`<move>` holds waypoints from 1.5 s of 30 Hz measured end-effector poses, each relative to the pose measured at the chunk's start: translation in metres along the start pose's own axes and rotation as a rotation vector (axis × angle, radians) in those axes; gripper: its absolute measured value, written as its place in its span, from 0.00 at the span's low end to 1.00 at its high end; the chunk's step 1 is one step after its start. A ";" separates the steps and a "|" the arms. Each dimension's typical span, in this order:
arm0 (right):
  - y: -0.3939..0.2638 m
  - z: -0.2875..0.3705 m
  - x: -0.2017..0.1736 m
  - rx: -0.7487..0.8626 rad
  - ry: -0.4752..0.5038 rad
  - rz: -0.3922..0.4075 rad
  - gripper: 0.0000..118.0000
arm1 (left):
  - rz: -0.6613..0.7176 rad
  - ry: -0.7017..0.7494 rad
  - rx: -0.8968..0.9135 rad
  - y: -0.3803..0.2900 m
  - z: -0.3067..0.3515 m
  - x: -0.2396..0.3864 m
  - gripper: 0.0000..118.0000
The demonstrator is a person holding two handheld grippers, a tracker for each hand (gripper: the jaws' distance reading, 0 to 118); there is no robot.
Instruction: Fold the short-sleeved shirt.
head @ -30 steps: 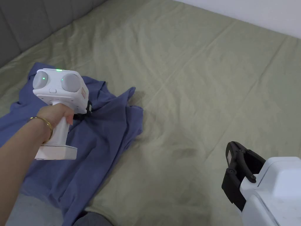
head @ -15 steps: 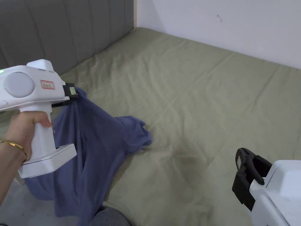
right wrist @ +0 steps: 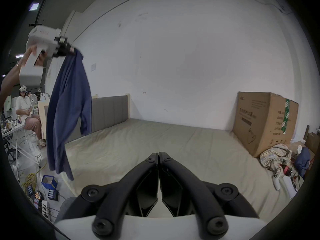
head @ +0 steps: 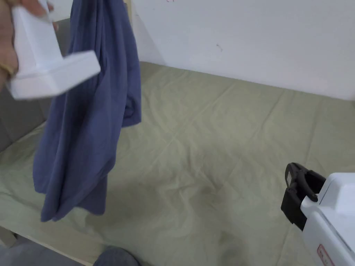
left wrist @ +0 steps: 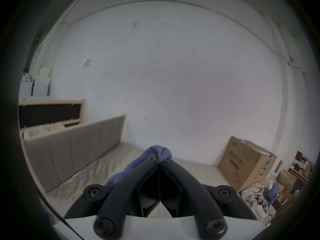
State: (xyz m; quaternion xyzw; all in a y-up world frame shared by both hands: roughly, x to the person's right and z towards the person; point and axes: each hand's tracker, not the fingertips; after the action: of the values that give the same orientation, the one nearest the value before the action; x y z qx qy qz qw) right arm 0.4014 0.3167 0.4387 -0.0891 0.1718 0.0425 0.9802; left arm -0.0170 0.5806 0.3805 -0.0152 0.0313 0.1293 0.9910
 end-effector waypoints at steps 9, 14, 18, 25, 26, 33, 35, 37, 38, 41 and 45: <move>0.009 0.047 0.049 0.054 -0.169 -0.018 0.00 | -0.075 -0.186 0.047 0.065 -0.042 0.112 0.00; 0.009 0.068 0.067 0.059 -0.243 -0.030 0.00 | -0.102 -0.234 -0.036 0.038 -0.085 0.158 0.00; 0.007 0.080 0.078 0.057 -0.286 -0.028 0.00 | -0.141 -0.266 -0.186 -0.028 -0.125 0.179 0.00; 0.000 0.087 0.092 0.029 -0.343 -0.041 0.00 | -0.332 -0.226 -0.513 -0.203 -0.186 0.198 0.00; -0.001 0.087 0.094 0.025 -0.347 -0.045 0.00 | -0.357 -0.214 -0.568 -0.229 -0.192 0.199 0.00; -0.014 0.082 0.097 -0.028 -0.365 -0.075 0.00 | -0.481 -0.147 -0.957 -0.406 -0.209 0.179 0.00; -0.018 0.081 0.097 -0.041 -0.365 -0.080 0.00 | -0.516 -0.127 -1.032 -0.439 -0.206 0.171 0.00; -0.019 0.080 0.096 -0.053 -0.362 -0.082 0.00 | -0.491 -0.137 -1.076 -0.454 -0.205 0.162 0.00; -0.019 0.080 0.096 -0.058 -0.360 -0.082 0.00 | -0.476 -0.136 -1.071 -0.458 -0.205 0.158 0.00; -0.019 0.080 0.096 -0.065 -0.356 -0.082 0.00 | -0.406 -0.143 -0.998 -0.453 -0.141 0.216 0.37; -0.023 0.054 0.106 -0.056 -0.349 -0.074 0.00 | -0.242 -0.160 -0.708 -0.390 -0.138 0.203 0.99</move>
State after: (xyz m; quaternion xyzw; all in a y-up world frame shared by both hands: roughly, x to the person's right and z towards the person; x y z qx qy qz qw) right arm 0.5213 0.3103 0.4558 -0.1141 -0.0055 0.0258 0.9931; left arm 0.2712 0.2503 0.2379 -0.3501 -0.0948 0.0151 0.9318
